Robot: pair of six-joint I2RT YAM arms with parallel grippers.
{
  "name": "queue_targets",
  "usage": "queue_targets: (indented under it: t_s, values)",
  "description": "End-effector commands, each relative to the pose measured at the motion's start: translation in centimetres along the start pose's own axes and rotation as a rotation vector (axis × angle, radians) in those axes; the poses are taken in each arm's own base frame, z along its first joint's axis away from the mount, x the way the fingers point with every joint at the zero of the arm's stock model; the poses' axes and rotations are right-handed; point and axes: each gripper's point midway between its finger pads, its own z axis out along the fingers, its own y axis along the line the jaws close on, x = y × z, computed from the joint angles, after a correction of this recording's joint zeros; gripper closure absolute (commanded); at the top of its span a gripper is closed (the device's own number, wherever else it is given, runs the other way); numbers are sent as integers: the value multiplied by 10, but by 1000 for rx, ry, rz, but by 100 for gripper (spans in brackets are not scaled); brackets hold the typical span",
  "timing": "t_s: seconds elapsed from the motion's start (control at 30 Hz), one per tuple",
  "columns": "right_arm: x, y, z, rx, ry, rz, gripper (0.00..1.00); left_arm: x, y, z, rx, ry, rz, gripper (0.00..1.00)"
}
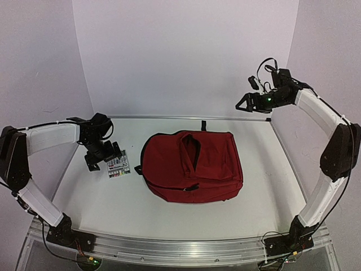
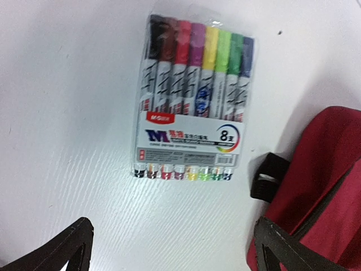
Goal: Pack the student bag
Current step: Pick up the stationery from the center of the board.
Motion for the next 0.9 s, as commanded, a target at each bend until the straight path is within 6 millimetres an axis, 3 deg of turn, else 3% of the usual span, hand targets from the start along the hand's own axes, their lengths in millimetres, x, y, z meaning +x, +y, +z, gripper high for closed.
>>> queue_targets:
  t_s: [0.0,0.2,0.53,0.73,0.87]
  values:
    - [-15,28,-19,-121,-35,-7,2,-2,14,19,-63,17,-77,0]
    - [-7,27,-12,-137,-9,45,2,0,5,50,-53,76,-78,0]
    - [-6,31,-17,-147,-12,50,2,-7,1,86,-75,137,-44,6]
    - [-3,33,-18,-157,-9,52,2,-15,-4,95,-53,135,-41,8]
    - [-3,36,-18,-174,-6,58,2,-32,-22,85,12,92,22,1]
